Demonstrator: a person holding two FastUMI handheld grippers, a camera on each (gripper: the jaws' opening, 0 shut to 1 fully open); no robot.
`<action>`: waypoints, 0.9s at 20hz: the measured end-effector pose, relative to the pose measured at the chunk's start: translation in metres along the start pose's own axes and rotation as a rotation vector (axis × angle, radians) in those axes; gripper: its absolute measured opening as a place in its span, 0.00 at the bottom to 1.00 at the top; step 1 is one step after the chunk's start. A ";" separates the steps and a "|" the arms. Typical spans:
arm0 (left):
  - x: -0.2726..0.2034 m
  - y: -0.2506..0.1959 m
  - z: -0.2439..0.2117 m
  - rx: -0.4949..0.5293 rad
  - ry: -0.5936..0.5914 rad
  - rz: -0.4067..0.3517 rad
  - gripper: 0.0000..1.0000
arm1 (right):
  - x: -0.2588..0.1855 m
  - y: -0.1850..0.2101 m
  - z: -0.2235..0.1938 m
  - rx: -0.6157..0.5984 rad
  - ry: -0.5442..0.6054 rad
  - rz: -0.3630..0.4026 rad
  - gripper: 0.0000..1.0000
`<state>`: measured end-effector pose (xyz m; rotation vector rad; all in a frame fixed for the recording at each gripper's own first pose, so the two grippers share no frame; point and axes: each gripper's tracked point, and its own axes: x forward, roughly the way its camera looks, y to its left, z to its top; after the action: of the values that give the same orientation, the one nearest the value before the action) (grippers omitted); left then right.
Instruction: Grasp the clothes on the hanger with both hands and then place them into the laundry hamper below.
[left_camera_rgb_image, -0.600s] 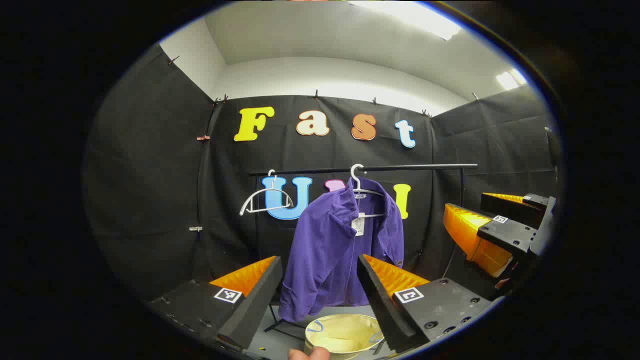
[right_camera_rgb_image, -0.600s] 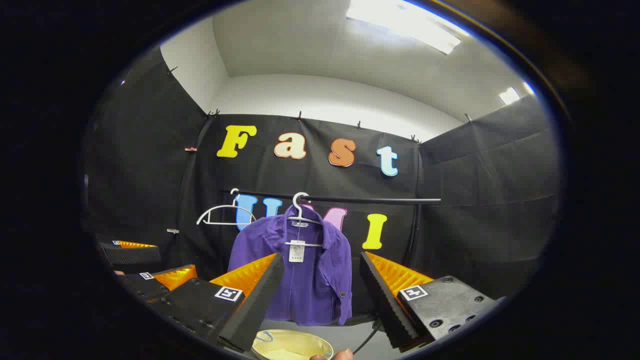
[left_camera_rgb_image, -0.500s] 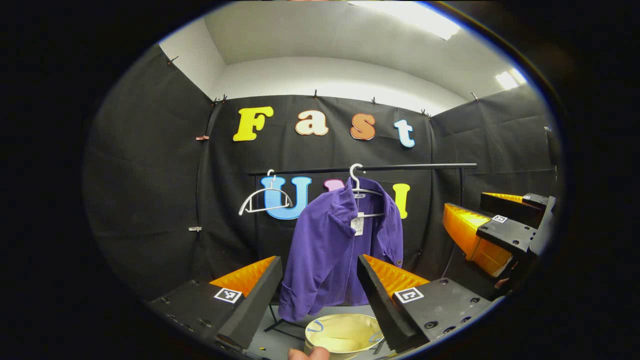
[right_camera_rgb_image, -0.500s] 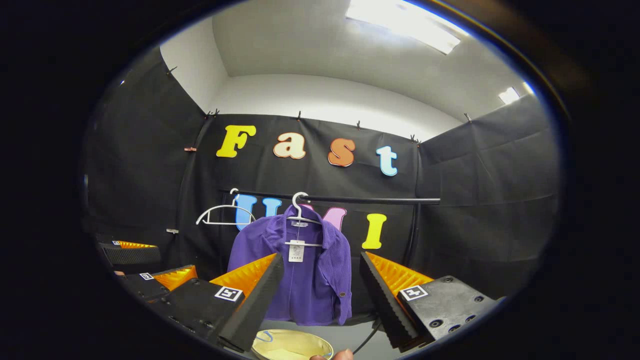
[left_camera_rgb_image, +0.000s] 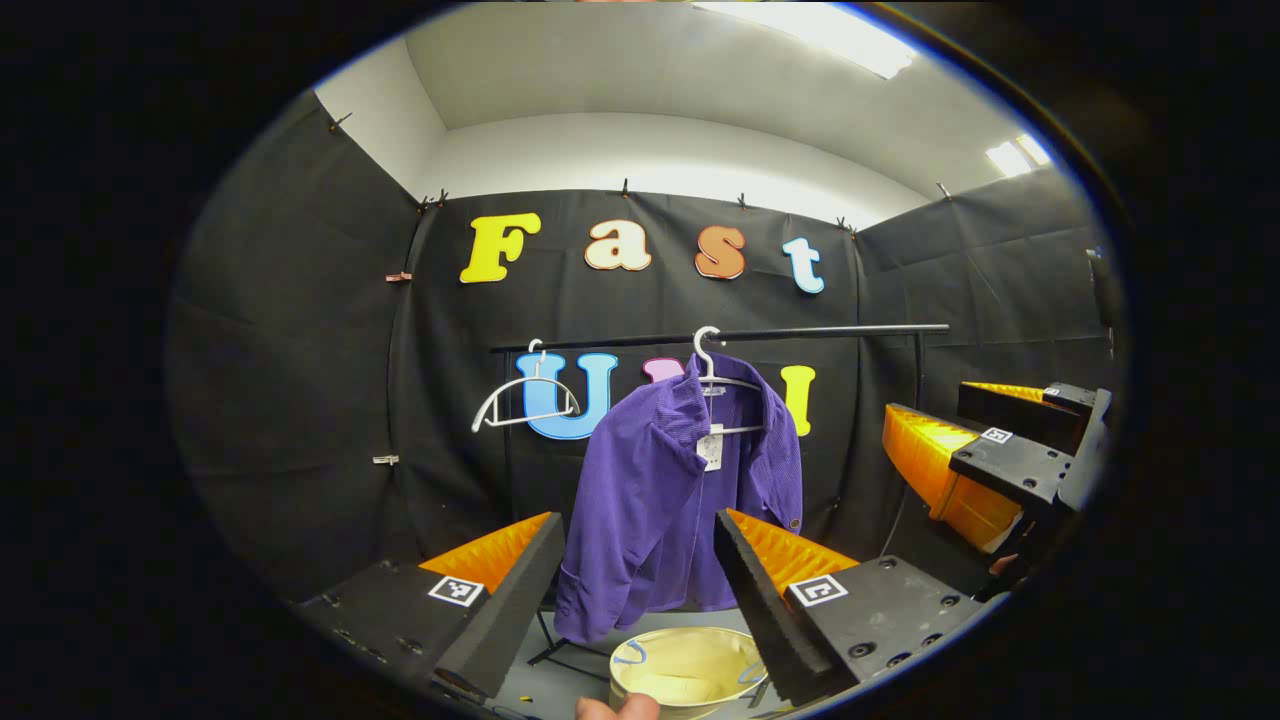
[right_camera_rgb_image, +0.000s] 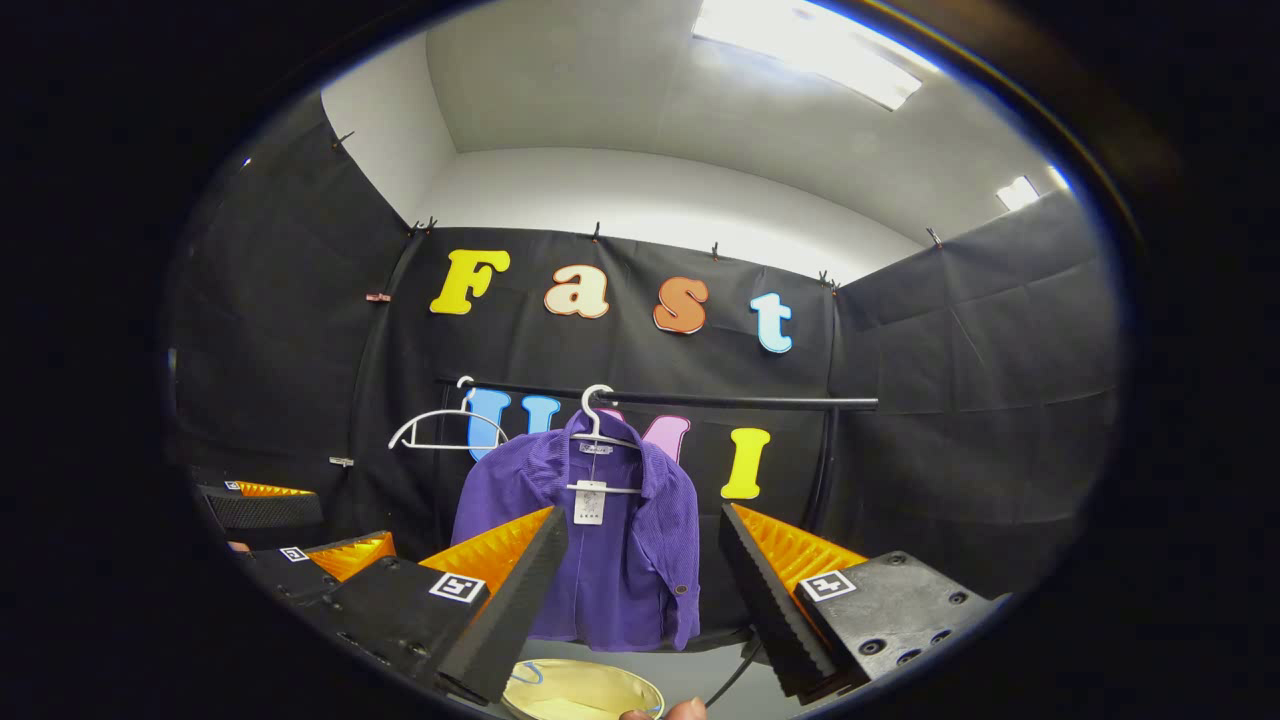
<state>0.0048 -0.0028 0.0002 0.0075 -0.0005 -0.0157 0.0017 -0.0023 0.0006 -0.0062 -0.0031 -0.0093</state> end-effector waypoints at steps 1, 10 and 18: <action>0.000 0.000 -0.001 0.001 0.000 0.000 0.92 | 0.001 -0.001 0.000 0.000 -0.001 0.000 0.98; 0.010 0.004 0.000 -0.002 -0.007 0.023 0.95 | 0.011 -0.006 -0.004 0.001 -0.002 -0.004 0.98; 0.064 -0.001 -0.002 0.029 -0.008 0.060 0.95 | 0.070 -0.026 -0.018 0.012 -0.005 0.001 0.98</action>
<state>0.0691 -0.0043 -0.0018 0.0362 -0.0087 0.0445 0.0715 -0.0290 -0.0172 0.0056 -0.0083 -0.0087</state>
